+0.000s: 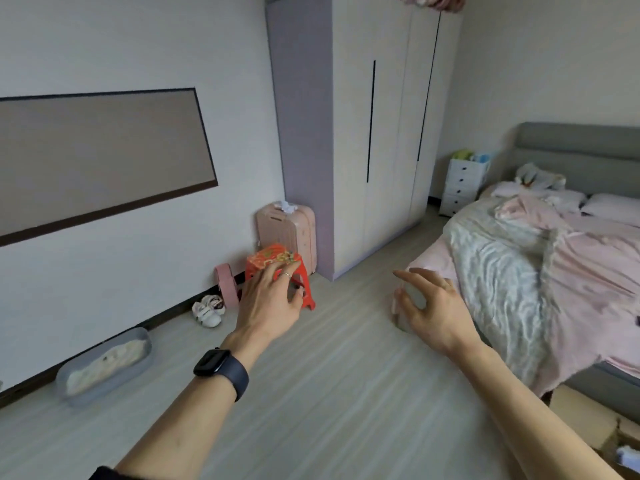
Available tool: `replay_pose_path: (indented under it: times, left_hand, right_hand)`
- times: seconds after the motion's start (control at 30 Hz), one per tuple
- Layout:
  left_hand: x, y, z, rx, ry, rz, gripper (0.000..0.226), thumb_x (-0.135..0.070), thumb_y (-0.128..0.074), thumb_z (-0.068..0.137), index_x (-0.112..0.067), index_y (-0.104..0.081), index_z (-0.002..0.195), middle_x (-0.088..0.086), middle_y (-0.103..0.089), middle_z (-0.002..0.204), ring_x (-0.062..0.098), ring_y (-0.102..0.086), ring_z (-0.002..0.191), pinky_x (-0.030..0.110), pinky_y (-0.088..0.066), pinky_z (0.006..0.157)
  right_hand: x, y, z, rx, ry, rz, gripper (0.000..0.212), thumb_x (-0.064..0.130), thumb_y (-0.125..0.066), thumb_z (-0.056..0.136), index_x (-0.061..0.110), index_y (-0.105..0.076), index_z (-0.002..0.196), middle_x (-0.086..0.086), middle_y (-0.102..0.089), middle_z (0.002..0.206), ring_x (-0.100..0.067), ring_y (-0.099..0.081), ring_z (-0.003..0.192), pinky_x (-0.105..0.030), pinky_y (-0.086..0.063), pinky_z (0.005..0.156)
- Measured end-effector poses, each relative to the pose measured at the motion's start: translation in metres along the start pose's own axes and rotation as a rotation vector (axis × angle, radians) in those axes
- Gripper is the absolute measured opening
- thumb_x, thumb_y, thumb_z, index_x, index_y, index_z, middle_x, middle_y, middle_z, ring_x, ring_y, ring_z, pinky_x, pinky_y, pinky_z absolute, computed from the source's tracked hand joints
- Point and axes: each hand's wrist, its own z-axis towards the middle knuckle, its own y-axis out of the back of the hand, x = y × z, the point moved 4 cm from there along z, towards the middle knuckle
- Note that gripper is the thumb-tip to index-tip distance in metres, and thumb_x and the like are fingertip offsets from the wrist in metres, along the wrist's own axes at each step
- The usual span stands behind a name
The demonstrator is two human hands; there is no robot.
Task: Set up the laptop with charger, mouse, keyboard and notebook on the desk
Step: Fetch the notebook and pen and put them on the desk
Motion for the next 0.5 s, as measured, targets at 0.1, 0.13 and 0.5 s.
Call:
replay_pose_path:
  times: [0.1, 0.13, 0.5]
  left_hand:
    - [-0.004, -0.028, 0.079, 0.011, -0.054, -0.027, 0.052, -0.034, -0.056, 0.091, -0.027, -0.047, 0.142, -0.004, -0.046, 0.142, 0.024, -0.046, 0.129, 0.040, -0.038, 0.108]
    - [-0.007, -0.038, 0.106, 0.013, -0.075, -0.036, 0.051, -0.033, -0.056, 0.092, -0.027, -0.048, 0.142, -0.004, -0.047, 0.141, 0.023, -0.047, 0.128, 0.039, -0.037, 0.107]
    - [-0.038, -0.170, 0.357, 0.020, -0.191, -0.002, 0.052, -0.030, -0.057, 0.089, -0.030, -0.052, 0.140, 0.000, -0.051, 0.138, 0.025, -0.048, 0.128, 0.039, -0.036, 0.107]
  right_hand:
    - [-0.026, -0.005, 0.067, -0.035, -0.016, -0.033, 0.053, 0.053, -0.041, 0.089, 0.028, -0.066, 0.128, -0.003, -0.064, 0.130, -0.031, -0.058, 0.120, -0.037, -0.044, 0.103]
    - [-0.035, -0.006, 0.090, -0.048, -0.028, -0.046, 0.051, 0.052, -0.041, 0.090, 0.028, -0.066, 0.128, -0.002, -0.064, 0.130, -0.029, -0.057, 0.121, -0.034, -0.041, 0.104]
    - [-0.178, -0.043, 0.302, -0.091, -0.139, -0.099, 0.033, 0.032, -0.058, 0.097, 0.031, -0.066, 0.129, 0.002, -0.062, 0.134, -0.026, -0.053, 0.126, -0.017, -0.025, 0.098]
